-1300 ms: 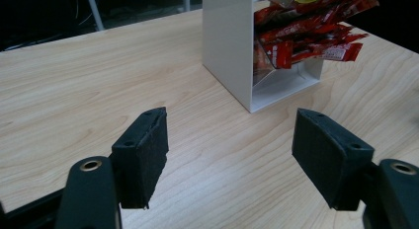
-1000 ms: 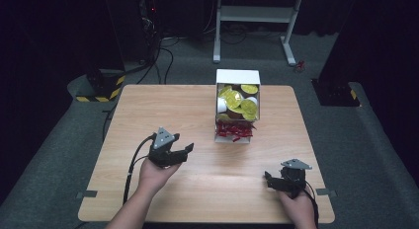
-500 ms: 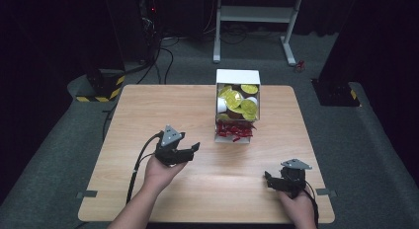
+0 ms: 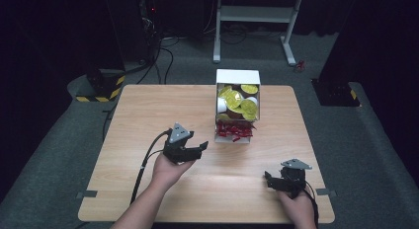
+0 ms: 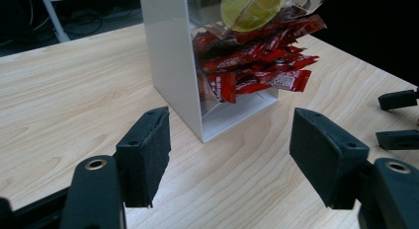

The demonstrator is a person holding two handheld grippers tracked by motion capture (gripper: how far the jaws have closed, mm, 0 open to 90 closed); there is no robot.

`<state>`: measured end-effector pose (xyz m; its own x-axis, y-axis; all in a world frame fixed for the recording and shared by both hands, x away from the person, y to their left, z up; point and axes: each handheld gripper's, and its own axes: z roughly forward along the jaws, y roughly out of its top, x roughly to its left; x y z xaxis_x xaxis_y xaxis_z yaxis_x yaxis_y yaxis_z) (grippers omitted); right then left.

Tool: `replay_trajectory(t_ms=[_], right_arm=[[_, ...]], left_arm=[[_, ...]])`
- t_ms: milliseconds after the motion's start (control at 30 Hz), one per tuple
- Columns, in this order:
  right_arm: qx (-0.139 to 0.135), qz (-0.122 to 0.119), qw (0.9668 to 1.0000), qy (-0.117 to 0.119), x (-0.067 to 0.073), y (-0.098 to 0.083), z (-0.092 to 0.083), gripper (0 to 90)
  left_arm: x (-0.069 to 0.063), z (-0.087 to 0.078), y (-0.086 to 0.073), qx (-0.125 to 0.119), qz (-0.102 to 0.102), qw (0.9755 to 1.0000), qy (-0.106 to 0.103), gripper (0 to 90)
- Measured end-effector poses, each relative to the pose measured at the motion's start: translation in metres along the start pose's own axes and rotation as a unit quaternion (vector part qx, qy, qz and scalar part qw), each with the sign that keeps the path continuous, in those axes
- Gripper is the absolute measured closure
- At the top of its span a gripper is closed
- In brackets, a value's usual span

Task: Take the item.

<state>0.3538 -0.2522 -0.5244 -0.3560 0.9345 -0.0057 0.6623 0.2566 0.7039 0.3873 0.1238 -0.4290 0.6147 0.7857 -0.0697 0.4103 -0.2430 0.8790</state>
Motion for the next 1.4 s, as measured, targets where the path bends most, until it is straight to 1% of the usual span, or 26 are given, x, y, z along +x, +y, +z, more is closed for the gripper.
replay_trajectory(t_ms=[67,167,233,267,533,567,633,767,800,833,900,933,1033,1167,1300,1400], right_arm=[[0.000,0.000,1.0000,0.000,0.000,0.000,0.000,12.0],[0.000,0.000,1.0000,0.000,0.000,0.000,0.000,12.0],[0.000,0.000,1.0000,0.000,0.000,0.000,0.000,11.9],[0.000,0.000,1.0000,0.000,0.000,0.000,0.000,12.0],[0.000,0.000,1.0000,0.000,0.000,0.000,0.000,11.9],[0.000,0.000,1.0000,0.000,0.000,0.000,0.000,12.0],[0.000,0.000,1.0000,0.000,0.000,0.000,0.000,12.0],[0.000,0.000,1.0000,0.000,0.000,0.000,0.000,11.9],[0.000,0.000,1.0000,0.000,0.000,0.000,0.000,12.0],[0.000,0.000,1.0000,0.000,0.000,0.000,0.000,12.0],[0.000,0.000,1.0000,0.000,0.000,0.000,0.000,11.9],[0.000,0.000,1.0000,0.000,0.000,0.000,0.000,11.9],[0.000,0.000,1.0000,0.000,0.000,0.000,0.000,11.9],[0.000,0.000,1.0000,0.000,0.000,0.000,0.000,12.0],[0.000,0.000,1.0000,0.000,0.000,0.000,0.000,11.9],[0.000,0.000,1.0000,0.000,0.000,0.000,0.000,12.0]], left_arm=[[-0.001,0.002,0.001,0.002,0.003,1.0000,0.000,32.4],[-0.001,0.006,0.003,-0.002,0.000,1.0000,-0.003,32.6],[-0.002,0.008,0.005,0.000,-0.003,1.0000,-0.004,32.8],[-0.003,0.010,0.006,0.001,0.002,1.0000,-0.004,32.8],[-0.009,0.022,0.013,0.002,0.007,0.9999,-0.010,33.8],[-0.009,0.023,0.014,-0.001,0.007,0.9999,-0.007,34.7],[-0.010,0.026,0.015,-0.003,0.003,0.9999,-0.009,34.8],[-0.011,0.035,0.019,0.006,0.010,0.9999,-0.007,34.8],[-0.012,0.037,0.020,0.008,0.009,0.9999,-0.008,34.9],[-0.013,0.039,0.021,0.009,0.012,0.9999,-0.007,34.8],[-0.013,0.043,0.022,0.006,0.011,0.9999,-0.007,35.5],[-0.014,0.045,0.023,0.007,0.009,0.9999,-0.008,35.5],[-0.014,0.052,0.024,0.015,0.014,0.9998,-0.004,36.5],[-0.014,0.060,0.025,0.020,0.014,0.9997,0.000,37.3],[-0.014,0.065,0.027,0.018,0.015,0.9997,0.001,39.7],[-0.016,0.068,0.029,0.012,0.014,0.9998,0.002,40.7]])
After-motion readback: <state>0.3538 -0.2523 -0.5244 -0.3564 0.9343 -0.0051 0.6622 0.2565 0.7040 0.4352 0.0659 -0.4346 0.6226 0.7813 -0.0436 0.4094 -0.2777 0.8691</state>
